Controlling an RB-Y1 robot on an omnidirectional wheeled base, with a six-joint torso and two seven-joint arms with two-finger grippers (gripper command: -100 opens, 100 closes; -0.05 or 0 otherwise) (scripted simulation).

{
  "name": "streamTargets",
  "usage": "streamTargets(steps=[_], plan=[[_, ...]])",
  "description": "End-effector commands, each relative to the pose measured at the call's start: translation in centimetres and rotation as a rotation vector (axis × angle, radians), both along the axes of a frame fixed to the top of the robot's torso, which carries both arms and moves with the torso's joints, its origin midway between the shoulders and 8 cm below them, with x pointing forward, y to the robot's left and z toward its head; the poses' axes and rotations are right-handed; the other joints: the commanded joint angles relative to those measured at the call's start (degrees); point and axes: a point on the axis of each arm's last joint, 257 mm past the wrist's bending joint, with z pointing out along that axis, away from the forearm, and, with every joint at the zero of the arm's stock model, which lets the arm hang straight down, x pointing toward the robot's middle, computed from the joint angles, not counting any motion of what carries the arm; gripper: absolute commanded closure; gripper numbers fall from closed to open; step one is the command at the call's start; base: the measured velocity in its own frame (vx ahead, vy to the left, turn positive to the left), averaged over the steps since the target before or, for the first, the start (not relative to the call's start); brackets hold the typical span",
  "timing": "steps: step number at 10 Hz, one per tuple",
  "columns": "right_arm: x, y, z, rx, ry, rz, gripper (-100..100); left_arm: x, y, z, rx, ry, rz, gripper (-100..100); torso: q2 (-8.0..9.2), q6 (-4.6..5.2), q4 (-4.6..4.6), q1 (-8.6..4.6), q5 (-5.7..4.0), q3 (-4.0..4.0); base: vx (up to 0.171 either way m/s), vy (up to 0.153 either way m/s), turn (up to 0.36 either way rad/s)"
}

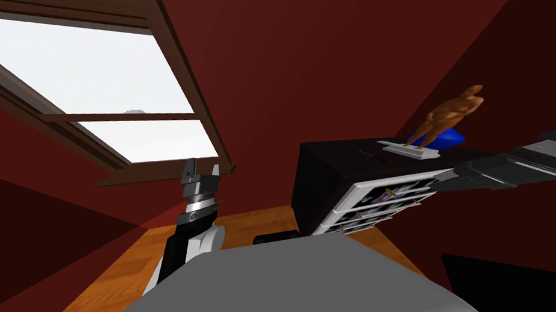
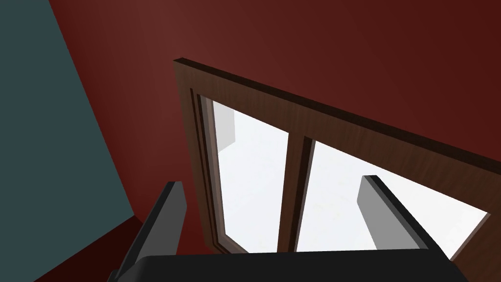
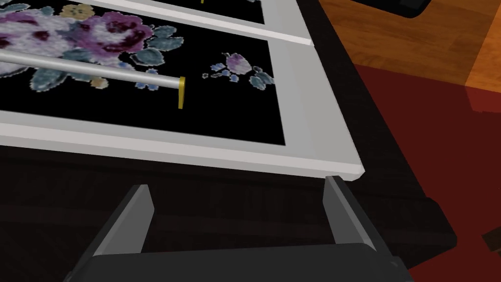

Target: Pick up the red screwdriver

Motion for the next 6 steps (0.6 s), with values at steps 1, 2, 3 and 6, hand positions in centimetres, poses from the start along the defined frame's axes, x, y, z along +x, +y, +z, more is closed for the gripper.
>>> streamTargets(steps=[1, 2, 3, 6], plan=[[-2.1, -1.3, 0.9, -0.011, -0.014, -0.060, -100, 0.0, 0.0, 0.0, 0.000, 0.000, 0.000, 0, 0.00, 0.00, 0.00, 0.00, 0.00, 0.00, 0.184, 0.007, 0.121], [-2.4, -1.5, 1.1, -0.016, -0.017, -0.068, -100, 0.0, 0.0, 0.0, 0.000, 0.000, 0.000, 0, -0.09, -0.02, -0.01, 0.06, 0.01, -0.04, 0.155, 0.004, 0.071], [-3.9, -2.4, 1.4, -0.020, -0.026, -0.111, -100, 0.0, 0.0, 0.0, 0.000, 0.000, 0.000, 0, -0.04, -0.02, -0.02, 0.05, 0.01, -0.03, 0.175, -0.028, 0.128], [-6.9, -3.6, 1.5, -0.015, -0.040, -0.189, -100, 0.0, 0.0, 0.0, 0.000, 0.000, 0.000, 0, -0.59, -0.05, -0.16, -0.14, -0.05, -0.35, 0.295, -0.046, 0.163]])
